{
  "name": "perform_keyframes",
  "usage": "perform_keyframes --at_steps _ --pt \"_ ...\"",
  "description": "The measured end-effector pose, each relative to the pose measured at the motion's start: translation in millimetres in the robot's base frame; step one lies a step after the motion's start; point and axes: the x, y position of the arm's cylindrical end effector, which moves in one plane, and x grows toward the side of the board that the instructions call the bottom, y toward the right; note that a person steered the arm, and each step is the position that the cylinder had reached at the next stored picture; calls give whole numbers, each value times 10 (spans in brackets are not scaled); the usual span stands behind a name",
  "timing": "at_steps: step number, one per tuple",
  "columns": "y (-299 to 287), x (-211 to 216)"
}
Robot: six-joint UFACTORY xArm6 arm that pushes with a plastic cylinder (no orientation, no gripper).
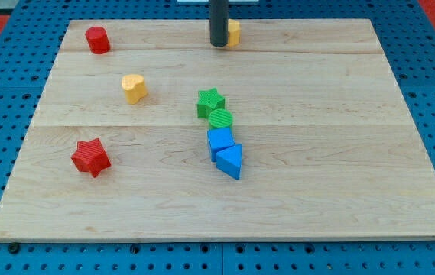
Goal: Place your arm to the top of yellow heart
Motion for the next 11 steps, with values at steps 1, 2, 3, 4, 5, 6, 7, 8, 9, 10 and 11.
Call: perform_keyframes --at_steps 1,2,3,4,5,6,7,8,9,10,11 --pt "-53 335" --pt "-30 358" --pt "-30 358" --pt "-30 357" --pt "-24 357" --pt "1 357" --pt "1 357" --pt "13 357" --pt "10 350" --pt "10 344" --pt "-69 355"
